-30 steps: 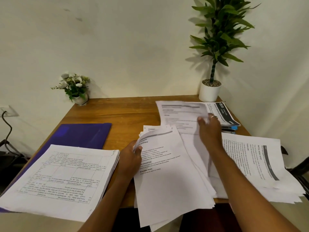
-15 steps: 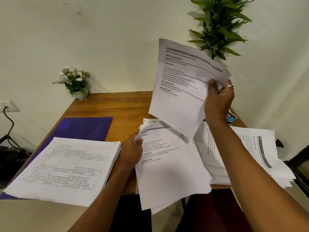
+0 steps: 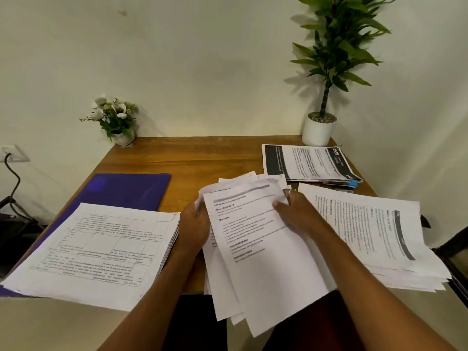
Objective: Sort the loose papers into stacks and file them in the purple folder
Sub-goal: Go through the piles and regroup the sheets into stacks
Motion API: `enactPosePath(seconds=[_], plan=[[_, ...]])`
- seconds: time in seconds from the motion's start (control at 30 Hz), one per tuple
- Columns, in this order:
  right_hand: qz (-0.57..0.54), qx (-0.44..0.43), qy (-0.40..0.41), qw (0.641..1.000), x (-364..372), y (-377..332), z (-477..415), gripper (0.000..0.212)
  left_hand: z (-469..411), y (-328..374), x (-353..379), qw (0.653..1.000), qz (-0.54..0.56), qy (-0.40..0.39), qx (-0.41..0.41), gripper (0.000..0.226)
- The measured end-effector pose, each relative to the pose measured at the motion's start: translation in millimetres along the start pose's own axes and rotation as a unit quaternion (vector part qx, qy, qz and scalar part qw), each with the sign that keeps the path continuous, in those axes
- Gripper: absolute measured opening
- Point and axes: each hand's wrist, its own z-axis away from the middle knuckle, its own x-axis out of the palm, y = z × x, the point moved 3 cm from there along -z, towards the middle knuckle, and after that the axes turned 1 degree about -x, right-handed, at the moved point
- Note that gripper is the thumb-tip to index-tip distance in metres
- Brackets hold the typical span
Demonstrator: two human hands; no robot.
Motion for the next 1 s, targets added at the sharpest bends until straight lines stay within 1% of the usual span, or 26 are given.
enactPosePath(seconds=[0.1, 0.17, 0.3, 0.4, 0.5, 0.53, 0.57, 0.6, 0.67, 0.77, 0.83, 0.9, 1.0], plan=[[0.056, 0.004, 0.04, 0.998, 11, 2, -4, 0.035, 1, 3, -1, 1.0, 0.008, -0.001, -0.005, 0.041], [0.072, 0.002, 0.049, 0.996, 14, -1, -5, 0.035, 3, 5, -1, 1.0, -0.002, -0.002, -0.004, 0.044], [0.081, 0.012, 0.038, 0.996, 17, -1, -3, 0.049, 6, 11, -1, 0.999, -0.028, 0.013, -0.013, 0.022], [0.086, 0.005, 0.038, 0.996, 17, -4, -1, 0.052, 6, 12, 0, 0.999, -0.052, 0.002, -0.011, 0.019], [0.141, 0.005, 0.015, 0.99, 19, -7, 0, 0.051, 8, 15, 0, 0.997, -0.075, 0.0, -0.017, 0.041], [0.167, 0.006, 0.007, 0.986, 20, -7, -2, 0.044, 8, 15, 1, 0.996, -0.088, 0.004, -0.023, 0.047], [0.192, 0.01, 0.006, 0.981, 20, -4, -5, 0.029, 7, 14, 1, 0.994, -0.102, 0.005, -0.027, 0.052], [0.203, 0.012, 0.01, 0.979, 20, -3, -6, 0.022, 6, 13, 2, 0.993, -0.114, 0.003, -0.034, 0.057], [0.215, 0.022, 0.026, 0.976, 17, 0, -10, 0.033, 4, 11, 2, 0.991, -0.127, 0.0, -0.048, 0.062], [0.206, 0.019, 0.062, 0.976, 12, 0, -12, 0.045, 4, 12, 1, 0.991, -0.129, -0.002, -0.048, 0.06], [0.175, 0.012, 0.08, 0.981, 8, 0, -13, 0.047, 6, 16, 1, 0.99, -0.131, -0.006, -0.045, 0.058], [0.143, 0.013, 0.088, 0.986, 6, 2, -14, 0.046, 8, 20, 1, 0.99, -0.132, -0.011, -0.041, 0.054], [0.117, 0.009, 0.087, 0.989, 6, 3, -16, 0.038, 11, 24, 1, 0.99, -0.134, -0.012, -0.034, 0.05]])
